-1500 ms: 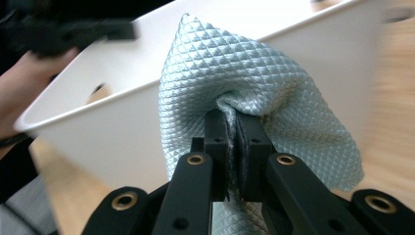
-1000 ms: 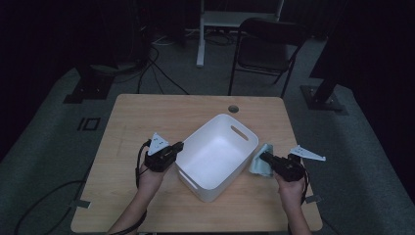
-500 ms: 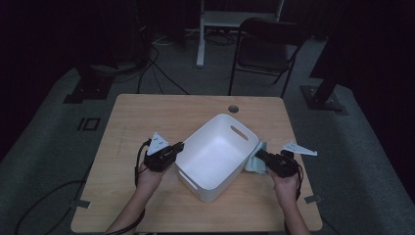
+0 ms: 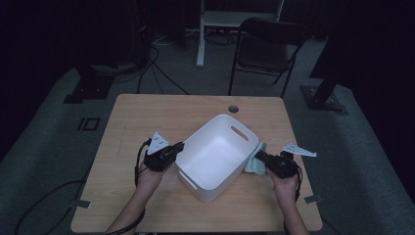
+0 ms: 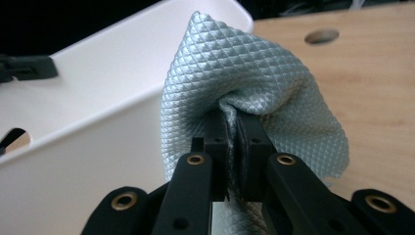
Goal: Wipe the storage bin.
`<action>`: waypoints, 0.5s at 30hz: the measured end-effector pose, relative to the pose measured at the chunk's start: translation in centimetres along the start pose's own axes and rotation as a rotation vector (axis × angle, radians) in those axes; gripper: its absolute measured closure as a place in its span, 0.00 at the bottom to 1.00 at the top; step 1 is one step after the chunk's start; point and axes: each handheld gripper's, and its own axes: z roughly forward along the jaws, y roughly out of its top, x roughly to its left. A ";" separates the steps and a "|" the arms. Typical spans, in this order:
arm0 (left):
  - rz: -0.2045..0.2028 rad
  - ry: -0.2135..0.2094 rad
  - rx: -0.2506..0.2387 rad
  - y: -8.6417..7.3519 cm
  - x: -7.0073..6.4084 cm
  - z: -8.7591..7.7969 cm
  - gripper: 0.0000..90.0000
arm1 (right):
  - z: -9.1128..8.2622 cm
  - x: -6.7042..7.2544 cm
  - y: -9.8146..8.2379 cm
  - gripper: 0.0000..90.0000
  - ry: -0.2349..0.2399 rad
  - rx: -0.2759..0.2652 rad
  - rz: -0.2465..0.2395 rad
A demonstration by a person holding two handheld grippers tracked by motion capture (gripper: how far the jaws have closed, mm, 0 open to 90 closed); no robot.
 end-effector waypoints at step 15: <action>-0.005 0.005 -0.004 0.0 0.0 0.0 0.97 | 2.7 -2.5 -3.3 0.94 -0.031 0.112 0.093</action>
